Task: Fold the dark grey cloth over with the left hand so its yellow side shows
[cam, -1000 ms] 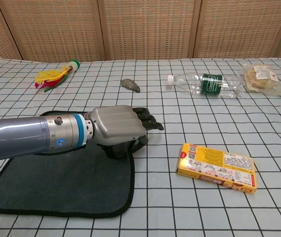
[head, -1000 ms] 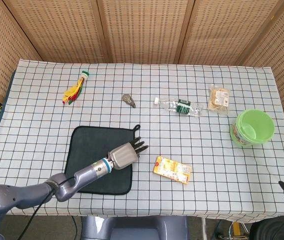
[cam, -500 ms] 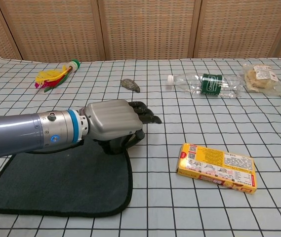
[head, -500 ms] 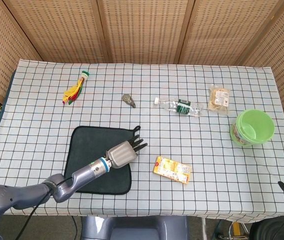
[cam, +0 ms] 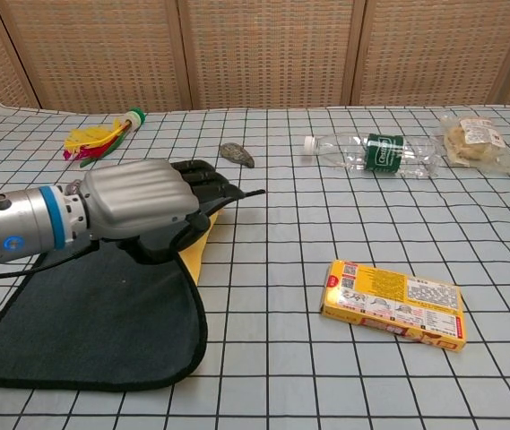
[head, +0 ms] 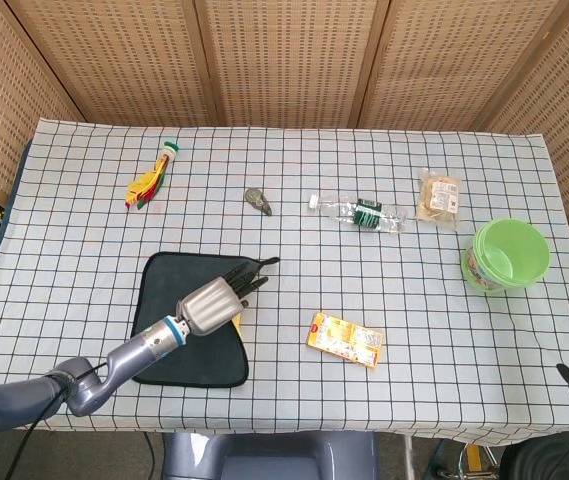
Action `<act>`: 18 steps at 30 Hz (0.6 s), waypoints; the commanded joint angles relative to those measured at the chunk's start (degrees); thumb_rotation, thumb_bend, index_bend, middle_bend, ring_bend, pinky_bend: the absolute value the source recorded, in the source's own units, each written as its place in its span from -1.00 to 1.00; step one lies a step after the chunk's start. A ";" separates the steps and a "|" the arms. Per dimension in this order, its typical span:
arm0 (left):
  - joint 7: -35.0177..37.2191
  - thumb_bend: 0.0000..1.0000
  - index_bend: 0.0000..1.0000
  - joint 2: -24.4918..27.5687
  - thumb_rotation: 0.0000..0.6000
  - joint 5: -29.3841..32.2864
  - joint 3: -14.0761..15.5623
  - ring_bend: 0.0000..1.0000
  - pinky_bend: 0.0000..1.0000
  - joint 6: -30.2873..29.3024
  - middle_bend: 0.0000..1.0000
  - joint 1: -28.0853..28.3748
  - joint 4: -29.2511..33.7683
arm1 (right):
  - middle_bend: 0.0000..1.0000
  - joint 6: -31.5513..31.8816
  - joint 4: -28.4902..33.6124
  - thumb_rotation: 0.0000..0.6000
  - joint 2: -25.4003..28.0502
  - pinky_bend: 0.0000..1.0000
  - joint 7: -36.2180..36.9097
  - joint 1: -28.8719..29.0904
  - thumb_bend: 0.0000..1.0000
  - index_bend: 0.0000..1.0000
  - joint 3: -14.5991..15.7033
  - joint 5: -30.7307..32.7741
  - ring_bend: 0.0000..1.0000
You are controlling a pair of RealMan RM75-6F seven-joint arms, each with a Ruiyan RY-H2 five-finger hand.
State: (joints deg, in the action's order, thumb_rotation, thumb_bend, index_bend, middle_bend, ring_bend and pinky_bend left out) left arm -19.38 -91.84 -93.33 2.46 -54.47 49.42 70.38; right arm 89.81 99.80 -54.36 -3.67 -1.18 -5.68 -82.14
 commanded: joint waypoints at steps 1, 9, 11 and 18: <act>1.10 -0.15 0.28 1.92 1.00 -0.51 1.61 -1.00 -1.00 -1.82 -1.00 -1.97 0.55 | -1.00 0.09 0.15 1.00 0.01 -1.00 -0.13 -0.01 -1.00 -1.00 0.10 -0.27 -1.00; 5.10 -0.15 0.29 3.31 1.00 -1.14 4.14 -1.00 -1.00 -4.69 -1.00 -5.83 -1.50 | -1.00 0.39 0.54 1.00 0.05 -1.00 -0.42 -0.15 -1.00 -1.00 0.31 -0.77 -1.00; 6.02 -0.15 0.29 3.33 1.00 -1.27 4.46 -1.00 -1.00 -5.10 -1.00 -6.40 -2.15 | -1.00 0.44 0.60 1.00 0.04 -1.00 -0.52 -0.17 -1.00 -1.00 0.35 -0.85 -1.00; 9.82 -0.15 0.29 3.52 1.00 -1.89 5.44 -1.00 -1.00 -6.35 -1.00 -8.34 -5.40 | -1.00 0.52 0.89 1.00 -0.13 -1.00 -1.23 -0.19 -1.00 -1.00 0.53 -1.14 -1.00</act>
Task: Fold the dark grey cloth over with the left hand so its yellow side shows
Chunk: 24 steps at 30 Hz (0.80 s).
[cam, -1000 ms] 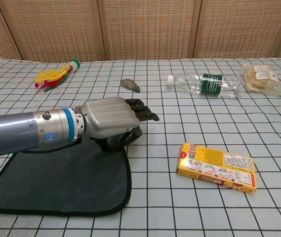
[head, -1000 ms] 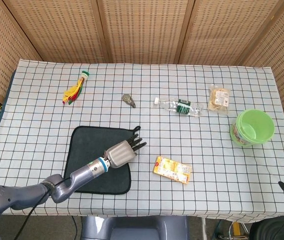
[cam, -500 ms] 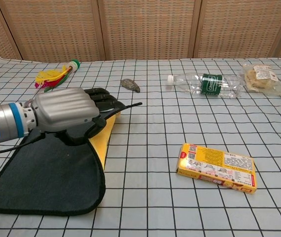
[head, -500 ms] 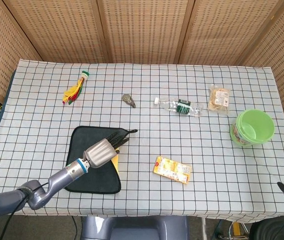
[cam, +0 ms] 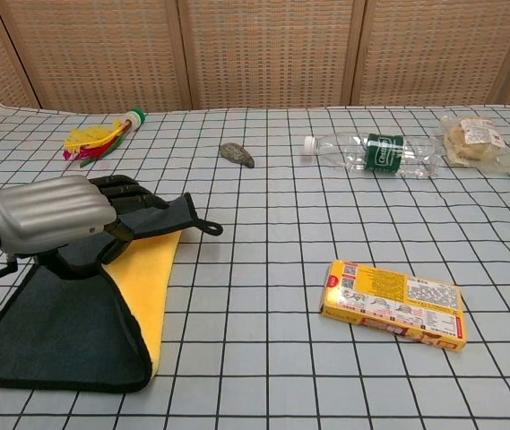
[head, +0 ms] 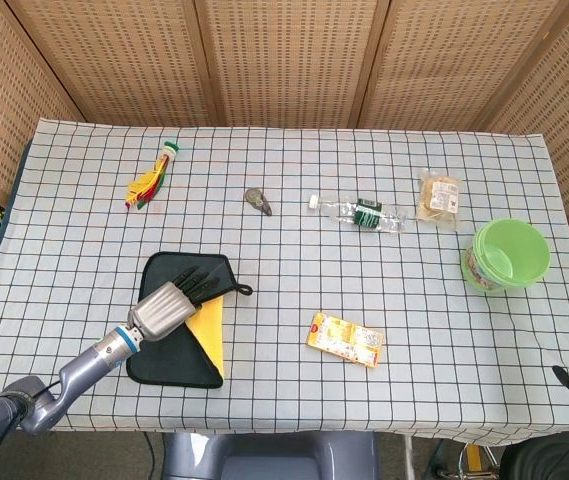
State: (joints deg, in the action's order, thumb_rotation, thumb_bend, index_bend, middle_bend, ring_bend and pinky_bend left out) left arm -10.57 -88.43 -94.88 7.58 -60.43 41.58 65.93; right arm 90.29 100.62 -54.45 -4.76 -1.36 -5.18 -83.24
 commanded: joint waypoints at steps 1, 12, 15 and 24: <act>1.30 -0.15 0.29 0.12 1.00 -0.50 0.40 -1.00 -1.00 -0.44 -1.00 -0.59 -1.28 | -1.00 0.04 0.11 1.00 -0.05 -1.00 -0.19 -0.02 -1.00 -1.00 0.04 -0.04 -1.00; 4.03 -0.14 0.29 0.49 1.00 -1.06 0.99 -1.00 -1.00 -0.58 -1.00 -1.95 -5.23 | -1.00 -0.06 0.39 1.00 -0.20 -1.00 -0.80 0.03 -1.00 -1.00 0.14 -0.09 -1.00; 4.59 -0.14 0.29 0.53 1.00 -1.27 1.29 -1.00 -1.00 -0.42 -1.00 -2.25 -6.06 | -1.00 -0.14 0.45 1.00 -0.25 -1.00 -1.00 0.07 -1.00 -1.00 0.16 -0.11 -1.00; 6.31 -0.14 0.29 0.37 1.00 -1.74 1.83 -1.00 -1.00 -0.55 -1.00 -3.33 -8.98 | -1.00 -0.25 0.57 1.00 -0.44 -1.00 -1.62 0.14 -1.00 -1.00 0.20 -0.03 -1.00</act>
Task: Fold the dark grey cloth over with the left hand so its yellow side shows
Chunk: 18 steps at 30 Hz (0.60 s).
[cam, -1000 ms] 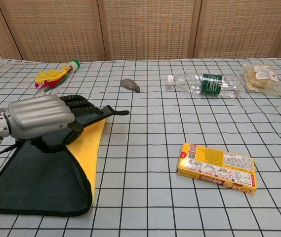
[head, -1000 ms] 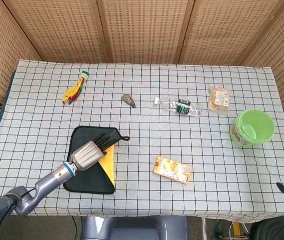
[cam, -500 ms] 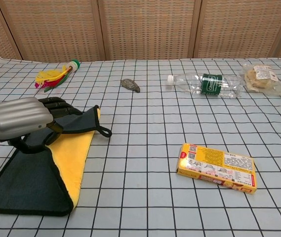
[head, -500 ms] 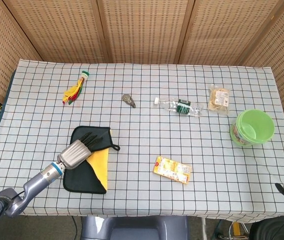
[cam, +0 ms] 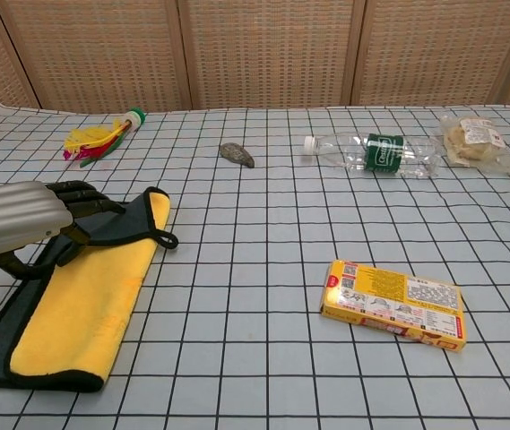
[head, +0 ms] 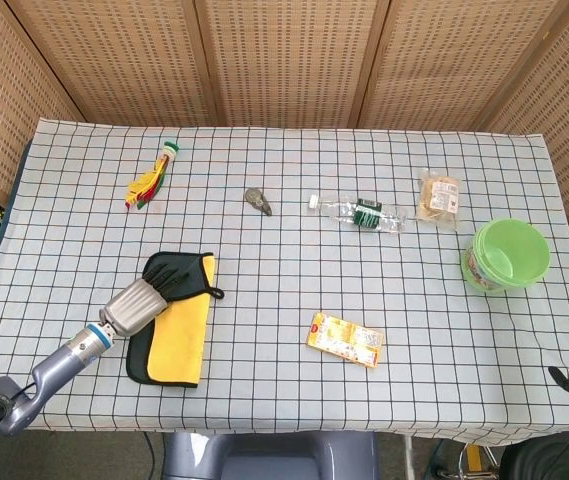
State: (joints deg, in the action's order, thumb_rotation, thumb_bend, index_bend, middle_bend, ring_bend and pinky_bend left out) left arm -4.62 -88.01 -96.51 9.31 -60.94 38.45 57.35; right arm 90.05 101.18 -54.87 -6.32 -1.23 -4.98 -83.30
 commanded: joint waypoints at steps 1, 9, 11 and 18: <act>0.49 -0.14 0.29 -0.05 1.00 -0.14 0.12 -1.00 -1.00 -0.05 -1.00 -0.26 -0.57 | -1.00 -0.03 -0.01 1.00 -0.03 -1.00 -0.09 0.02 -1.00 -1.00 0.00 0.04 -1.00; 1.31 -0.14 0.29 -0.08 1.00 -0.57 0.38 -1.00 -1.00 -0.03 -1.00 -0.74 -2.00 | -1.00 -0.16 0.02 1.00 -0.14 -1.00 -0.34 0.09 -1.00 -1.00 0.05 0.03 -1.00; 1.46 -0.14 0.29 0.06 1.00 -0.66 0.46 -1.00 -1.00 -0.16 -1.00 -0.96 -2.38 | -1.00 -0.14 0.01 1.00 -0.16 -1.00 -0.44 0.09 -1.00 -1.00 0.02 0.06 -1.00; 2.32 -0.14 0.29 0.50 1.00 -0.65 0.82 -1.00 -1.00 -0.29 -1.00 -1.91 -3.91 | -1.00 -0.23 0.08 1.00 -0.24 -1.00 -0.68 0.13 -1.00 -1.00 0.07 0.07 -1.00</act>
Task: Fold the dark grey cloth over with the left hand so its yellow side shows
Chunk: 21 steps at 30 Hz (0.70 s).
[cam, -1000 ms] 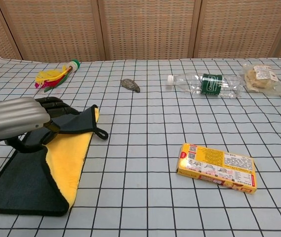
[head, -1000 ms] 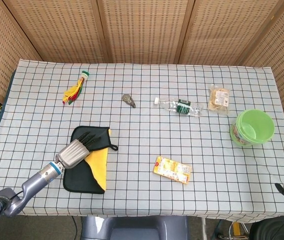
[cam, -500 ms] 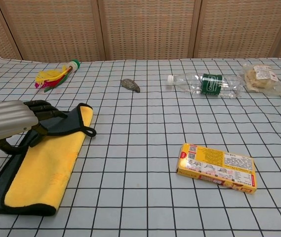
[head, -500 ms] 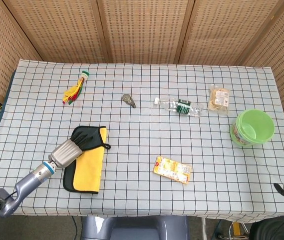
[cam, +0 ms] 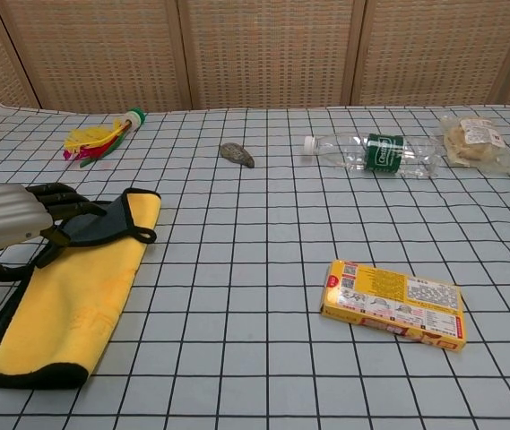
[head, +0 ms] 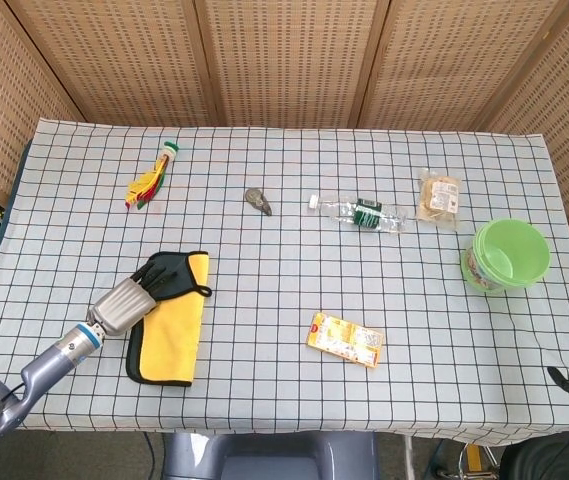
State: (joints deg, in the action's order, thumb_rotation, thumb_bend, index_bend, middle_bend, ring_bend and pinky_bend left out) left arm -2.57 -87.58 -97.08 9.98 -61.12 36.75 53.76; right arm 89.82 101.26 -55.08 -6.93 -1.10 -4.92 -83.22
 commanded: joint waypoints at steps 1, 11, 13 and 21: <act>0.44 -0.13 0.29 0.06 1.00 -0.13 0.18 -1.00 -1.00 -0.18 -1.00 -0.32 -0.54 | -1.00 0.00 0.01 1.00 -0.05 -1.00 -0.11 0.02 -1.00 -1.00 0.01 -0.03 -1.00; 1.57 -0.13 0.29 -0.15 1.00 -0.51 0.34 -1.00 -1.00 -0.19 -1.00 -0.86 -2.28 | -1.00 -0.05 0.16 1.00 -0.15 -1.00 -0.50 0.05 -1.00 -1.00 0.07 -0.04 -1.00; 1.70 -0.13 0.29 -0.17 1.00 -0.60 0.39 -1.00 -1.00 -0.18 -1.00 -0.94 -2.53 | -1.00 -0.04 0.16 1.00 -0.14 -1.00 -0.50 0.04 -1.00 -1.00 0.06 0.01 -1.00; 2.24 -0.13 0.24 -0.68 1.00 -0.74 0.26 -1.00 -1.00 -0.36 -1.00 -1.27 -3.25 | -1.00 -0.12 0.13 1.00 -0.15 -1.00 -0.49 0.09 -1.00 -1.00 0.09 -0.04 -1.00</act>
State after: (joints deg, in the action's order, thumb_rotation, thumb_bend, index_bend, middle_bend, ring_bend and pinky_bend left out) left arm -0.34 -88.25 -97.81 10.26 -61.46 35.50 50.52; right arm 89.69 101.39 -55.23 -7.43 -1.01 -4.83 -83.26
